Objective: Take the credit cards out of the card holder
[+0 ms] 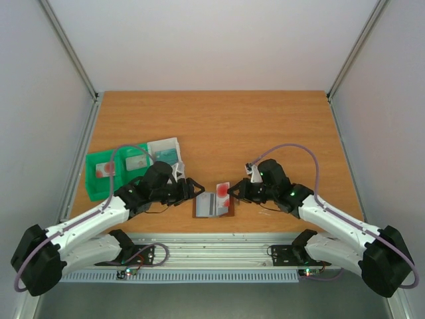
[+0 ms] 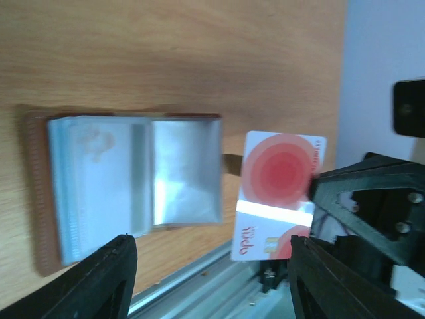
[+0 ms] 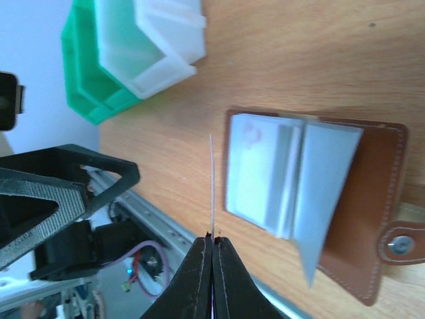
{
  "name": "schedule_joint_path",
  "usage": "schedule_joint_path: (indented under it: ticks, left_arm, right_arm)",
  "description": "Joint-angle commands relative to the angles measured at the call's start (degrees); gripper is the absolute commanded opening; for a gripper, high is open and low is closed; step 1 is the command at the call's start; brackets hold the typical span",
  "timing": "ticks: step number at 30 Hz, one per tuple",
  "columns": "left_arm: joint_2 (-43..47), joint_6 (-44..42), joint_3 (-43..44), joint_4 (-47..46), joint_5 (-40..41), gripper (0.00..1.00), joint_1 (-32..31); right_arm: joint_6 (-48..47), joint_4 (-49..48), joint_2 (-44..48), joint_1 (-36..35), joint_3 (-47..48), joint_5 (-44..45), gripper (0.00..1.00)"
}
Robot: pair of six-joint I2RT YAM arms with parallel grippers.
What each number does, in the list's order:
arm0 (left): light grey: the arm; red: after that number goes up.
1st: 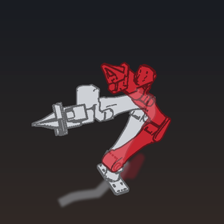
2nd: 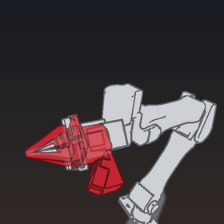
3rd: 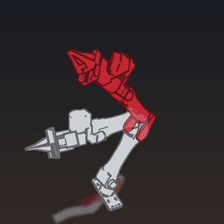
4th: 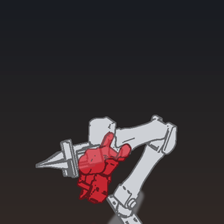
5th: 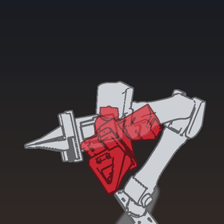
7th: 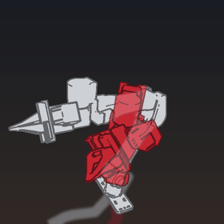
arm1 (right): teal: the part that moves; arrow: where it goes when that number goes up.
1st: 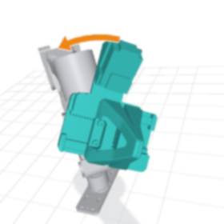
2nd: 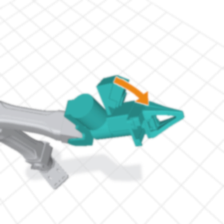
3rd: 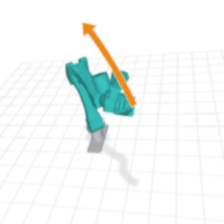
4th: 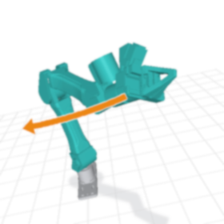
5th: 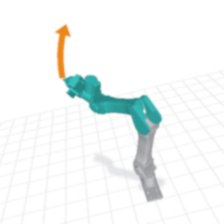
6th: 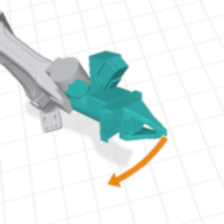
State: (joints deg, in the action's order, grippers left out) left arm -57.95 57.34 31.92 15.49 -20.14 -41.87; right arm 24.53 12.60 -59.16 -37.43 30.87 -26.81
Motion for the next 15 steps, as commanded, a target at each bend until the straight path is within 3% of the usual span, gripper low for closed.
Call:
schedule_joint_path:
  ticks: [1, 5, 15]
  left_arm:
    - [2.8, 4.7, -0.8, -11.8, -5.2, 0.63, -0.2]
    - [4.6, 7.7, -1.6, -18.5, -6.9, 0.61, -0.2]
    - [3.6, 9.5, -1.4, -23.8, -9.1, 0.57, -0.2]
  right_arm:
    - [5.1, -5.5, 4.1, 0.3, 0.9, -3.8, 0.01]
    - [8.5, -7.8, 7.1, 0.3, 0.8, -4.7, 0.01]
    - [14.2, -12.2, 8.8, 0.2, 1.4, -7.3, 0.01]
